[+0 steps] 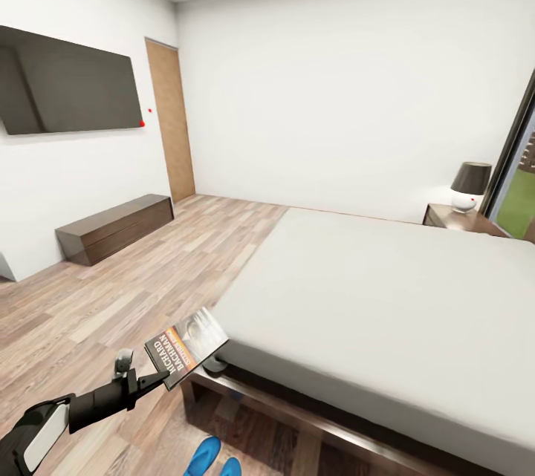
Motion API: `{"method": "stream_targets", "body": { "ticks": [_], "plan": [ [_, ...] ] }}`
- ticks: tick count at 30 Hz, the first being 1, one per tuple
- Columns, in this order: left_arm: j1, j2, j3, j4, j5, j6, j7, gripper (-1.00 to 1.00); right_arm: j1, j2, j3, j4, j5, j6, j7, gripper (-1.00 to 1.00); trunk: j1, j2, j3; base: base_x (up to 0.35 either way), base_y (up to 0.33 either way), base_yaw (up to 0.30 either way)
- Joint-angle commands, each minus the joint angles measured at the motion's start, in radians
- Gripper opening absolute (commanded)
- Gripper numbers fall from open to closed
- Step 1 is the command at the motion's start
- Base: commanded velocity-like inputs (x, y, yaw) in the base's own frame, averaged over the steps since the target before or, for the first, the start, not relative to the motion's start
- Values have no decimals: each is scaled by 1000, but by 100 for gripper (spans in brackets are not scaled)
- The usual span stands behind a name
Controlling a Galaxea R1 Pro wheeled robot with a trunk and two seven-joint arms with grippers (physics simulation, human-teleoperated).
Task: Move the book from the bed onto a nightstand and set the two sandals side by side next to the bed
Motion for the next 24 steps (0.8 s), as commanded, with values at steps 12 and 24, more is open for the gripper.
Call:
{"method": "stream_targets", "body": {
  "ticks": [12,24],
  "plan": [
    [0,0,0,5,6,8,-1,-100,-2,1,8,4,-8,-5,6,100,0,-1,-1,82,179,0],
    [0,0,0,6,6,8,-2,-100,-2,1,4,4,-8,-6,6,100,0,-1,-1,101,167,59]
  ]
}}
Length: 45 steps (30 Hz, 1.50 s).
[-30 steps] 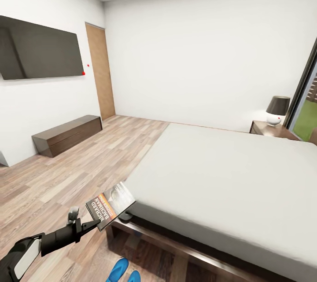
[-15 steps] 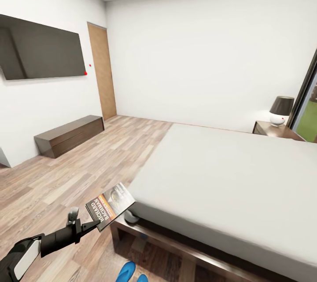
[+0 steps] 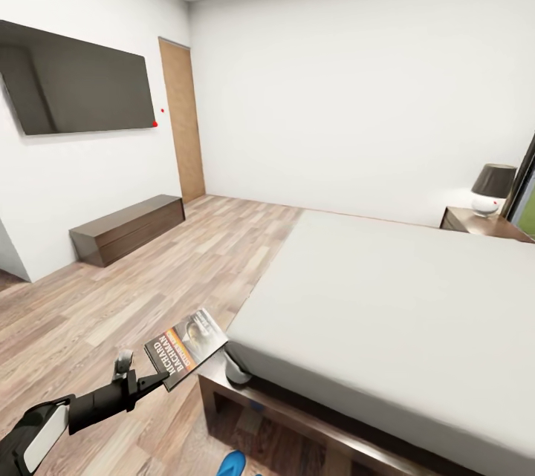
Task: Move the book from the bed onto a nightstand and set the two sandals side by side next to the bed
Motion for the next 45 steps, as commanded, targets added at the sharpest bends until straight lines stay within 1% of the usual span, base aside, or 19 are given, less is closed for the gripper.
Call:
{"method": "stream_targets", "body": {
  "ticks": [1,25,45],
  "plan": [
    [-1,0,1,0,9,10,-1,-100,-2,0,8,4,-7,-5,6,100,0,-1,-1,104,165,208],
    [-1,0,1,0,9,10,-1,-100,-2,0,10,4,-7,-4,6,100,0,-1,-1,104,164,244],
    [-1,0,1,0,9,9,-1,-100,-2,0,9,4,-8,-4,6,100,0,-1,-1,111,99,29]
  ]
}}
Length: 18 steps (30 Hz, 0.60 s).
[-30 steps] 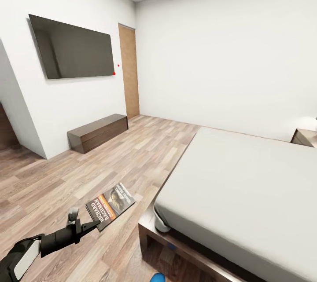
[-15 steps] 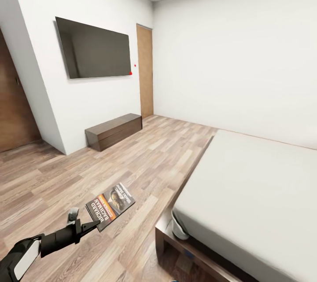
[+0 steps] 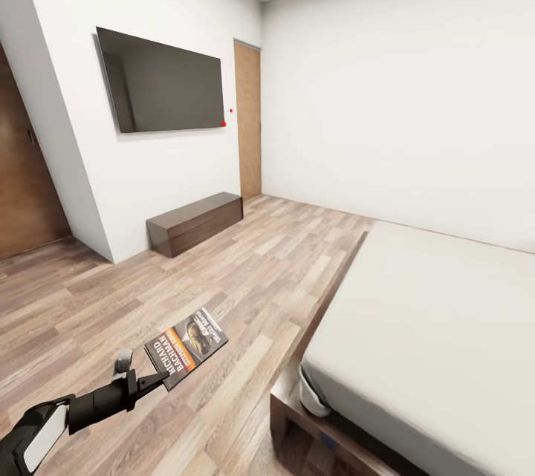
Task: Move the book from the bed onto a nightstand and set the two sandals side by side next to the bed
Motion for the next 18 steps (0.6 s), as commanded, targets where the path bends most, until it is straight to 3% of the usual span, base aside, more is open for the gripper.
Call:
{"method": "stream_targets", "body": {
  "ticks": [1,18],
  "plan": [
    [-1,0,0,0,5,8,-1,-100,-2,0,8,4,-8,-5,6,100,0,-1,-1,116,84,1],
    [0,0,0,-1,5,8,-1,-100,-2,0,8,4,-9,-5,6,100,0,-1,-1,51,142,0]
  ]
}}
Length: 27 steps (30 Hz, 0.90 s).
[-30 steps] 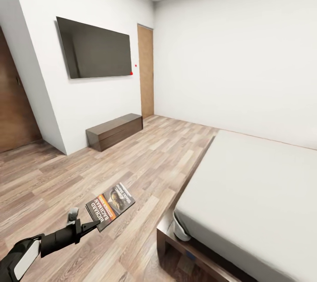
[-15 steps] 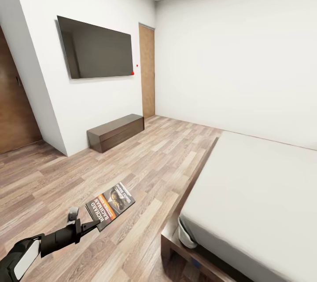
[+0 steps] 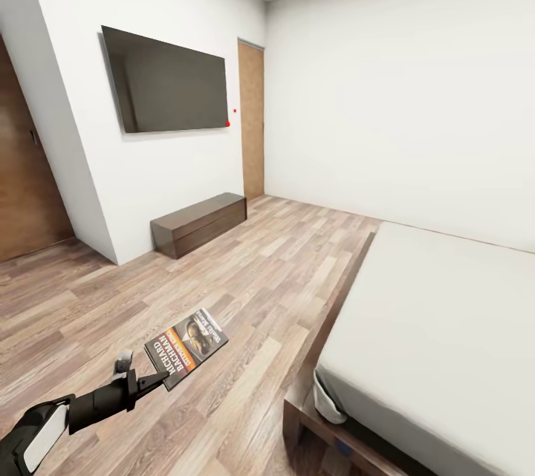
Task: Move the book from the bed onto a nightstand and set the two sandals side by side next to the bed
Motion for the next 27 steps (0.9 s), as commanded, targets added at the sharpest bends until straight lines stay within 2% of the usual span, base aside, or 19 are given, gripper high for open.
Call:
{"method": "stream_targets", "body": {
  "ticks": [1,14,27],
  "plan": [
    [0,0,0,0,6,9,-1,-100,-2,0,8,4,-7,-5,6,100,0,-1,-1,-40,115,0],
    [0,6,2,0,5,9,-1,-100,-2,0,9,4,-7,-5,6,100,0,-1,-1,-68,97,0],
    [-1,8,1,1,5,9,1,-100,-2,0,9,4,-7,-5,6,100,0,-1,-1,-9,17,0]
  ]
}}
